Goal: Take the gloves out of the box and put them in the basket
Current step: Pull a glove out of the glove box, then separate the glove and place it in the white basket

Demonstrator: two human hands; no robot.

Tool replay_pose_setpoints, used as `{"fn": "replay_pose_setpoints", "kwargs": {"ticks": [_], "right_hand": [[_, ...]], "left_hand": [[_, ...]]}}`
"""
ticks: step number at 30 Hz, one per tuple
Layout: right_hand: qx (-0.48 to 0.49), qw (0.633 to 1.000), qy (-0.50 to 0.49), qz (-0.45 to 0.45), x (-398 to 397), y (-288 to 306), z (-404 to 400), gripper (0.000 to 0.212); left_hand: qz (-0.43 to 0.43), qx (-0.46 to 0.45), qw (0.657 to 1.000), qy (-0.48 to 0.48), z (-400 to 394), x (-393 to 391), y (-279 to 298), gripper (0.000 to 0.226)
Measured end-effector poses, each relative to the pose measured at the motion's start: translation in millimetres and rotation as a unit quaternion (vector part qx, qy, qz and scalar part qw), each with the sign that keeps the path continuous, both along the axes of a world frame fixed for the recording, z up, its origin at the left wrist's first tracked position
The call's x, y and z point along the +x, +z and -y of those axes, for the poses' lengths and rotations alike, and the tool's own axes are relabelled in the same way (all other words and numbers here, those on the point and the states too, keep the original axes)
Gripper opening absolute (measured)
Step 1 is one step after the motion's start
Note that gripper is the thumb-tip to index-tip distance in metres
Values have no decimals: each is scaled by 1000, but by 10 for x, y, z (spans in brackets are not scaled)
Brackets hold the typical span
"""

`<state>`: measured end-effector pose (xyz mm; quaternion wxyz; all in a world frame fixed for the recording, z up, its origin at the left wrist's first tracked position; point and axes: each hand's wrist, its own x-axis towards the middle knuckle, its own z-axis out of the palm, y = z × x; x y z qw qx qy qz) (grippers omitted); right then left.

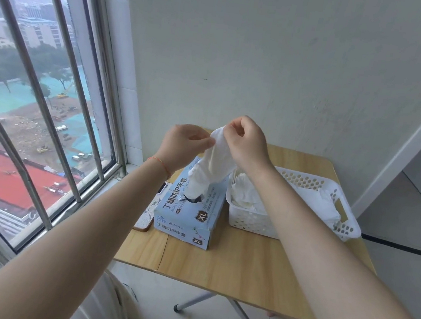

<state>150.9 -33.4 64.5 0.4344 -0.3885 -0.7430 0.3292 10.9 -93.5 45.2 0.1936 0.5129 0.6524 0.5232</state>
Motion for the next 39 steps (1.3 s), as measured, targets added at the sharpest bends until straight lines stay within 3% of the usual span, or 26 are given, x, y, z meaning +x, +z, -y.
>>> {"fn": "replay_pose_setpoints", "kwargs": {"ticks": [2, 6, 10, 15, 17, 20, 23, 25, 28, 31, 34, 37, 39], "right_hand": [[-5, 1000, -1, -12, 30, 27, 8, 12], [-75, 996, 38, -8, 104, 64, 73, 40], [-89, 993, 37, 64, 200, 38, 87, 24], [-133, 979, 129, 87, 276, 79, 234, 51], [-115, 979, 123, 115, 260, 49, 252, 43], [-102, 987, 70, 102, 271, 27, 193, 12], [-102, 994, 18, 22, 312, 105, 174, 6], [-98, 995, 6, -19, 307, 189, 186, 14], [-86, 996, 33, -9, 265, 306, 227, 35], [-67, 996, 66, 3, 222, 399, 295, 19], [-67, 994, 83, 7, 208, 504, 379, 18], [-68, 996, 62, -6, 229, 570, 397, 35], [-62, 997, 38, -20, 239, 585, 373, 35]], "left_hand": [[45, 3, 999, 0, 11, 43, 73, 9], [134, 41, 990, 20, 56, 115, 208, 12], [176, 59, 981, 49, 97, 141, 262, 9], [218, 55, 972, 74, 137, 165, 286, 4], [224, 59, 970, 75, 154, 182, 297, 5], [243, 57, 964, 93, 165, 112, 275, 6], [212, -9, 971, 107, 185, 24, 249, 11], [161, -42, 981, 96, 221, 51, 238, 14], [144, -8, 989, 29, 253, 139, 247, 44], [122, 27, 989, -81, 247, 193, 297, 68], [122, 30, 978, -167, 241, 248, 366, 55], [113, 31, 979, -165, 229, 238, 413, 29], [84, 17, 983, -163, 241, 197, 409, 18]]}}
